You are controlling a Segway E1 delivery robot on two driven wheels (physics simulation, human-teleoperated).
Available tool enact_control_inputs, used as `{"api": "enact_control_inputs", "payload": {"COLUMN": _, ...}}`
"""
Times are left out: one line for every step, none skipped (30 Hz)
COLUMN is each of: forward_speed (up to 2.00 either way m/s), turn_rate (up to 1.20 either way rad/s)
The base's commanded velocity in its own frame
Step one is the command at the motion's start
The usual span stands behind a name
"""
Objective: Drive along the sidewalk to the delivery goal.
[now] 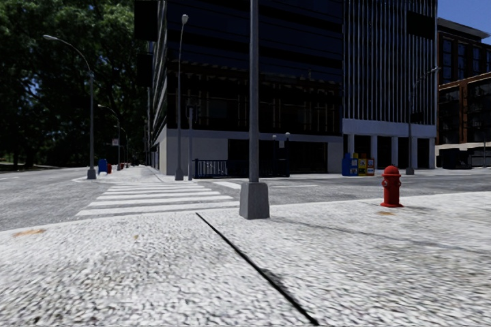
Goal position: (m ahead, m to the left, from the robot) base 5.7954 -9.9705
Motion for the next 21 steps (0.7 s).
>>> {"api": "enact_control_inputs", "payload": {"forward_speed": 2.00, "turn_rate": -0.90}}
{"api": "enact_control_inputs", "payload": {"forward_speed": 2.00, "turn_rate": -0.90}}
{"api": "enact_control_inputs", "payload": {"forward_speed": 2.00, "turn_rate": -0.90}}
{"api": "enact_control_inputs", "payload": {"forward_speed": 2.00, "turn_rate": -0.90}}
{"api": "enact_control_inputs", "payload": {"forward_speed": 2.00, "turn_rate": -0.90}}
{"api": "enact_control_inputs", "payload": {"forward_speed": 2.00, "turn_rate": -0.90}}
{"api": "enact_control_inputs", "payload": {"forward_speed": 2.00, "turn_rate": -0.90}}
{"api": "enact_control_inputs", "payload": {"forward_speed": 2.00, "turn_rate": -0.90}}
{"api": "enact_control_inputs", "payload": {"forward_speed": 2.00, "turn_rate": -0.90}}
{"api": "enact_control_inputs", "payload": {"forward_speed": 2.00, "turn_rate": -0.90}}
{"api": "enact_control_inputs", "payload": {"forward_speed": 2.00, "turn_rate": -0.90}}
{"api": "enact_control_inputs", "payload": {"forward_speed": 2.00, "turn_rate": -0.90}}
{"api": "enact_control_inputs", "payload": {"forward_speed": 2.00, "turn_rate": -0.90}}
{"api": "enact_control_inputs", "payload": {"forward_speed": 2.00, "turn_rate": -0.90}}
{"api": "enact_control_inputs", "payload": {"forward_speed": 2.00, "turn_rate": -0.90}}
{"api": "enact_control_inputs", "payload": {"forward_speed": 2.00, "turn_rate": -0.90}}
{"api": "enact_control_inputs", "payload": {"forward_speed": 2.00, "turn_rate": -0.90}}
{"api": "enact_control_inputs", "payload": {"forward_speed": 2.00, "turn_rate": -0.90}}
{"api": "enact_control_inputs", "payload": {"forward_speed": 2.00, "turn_rate": -0.90}}
{"api": "enact_control_inputs", "payload": {"forward_speed": 2.00, "turn_rate": -0.90}}
{"api": "enact_control_inputs", "payload": {"forward_speed": 2.00, "turn_rate": -0.90}}
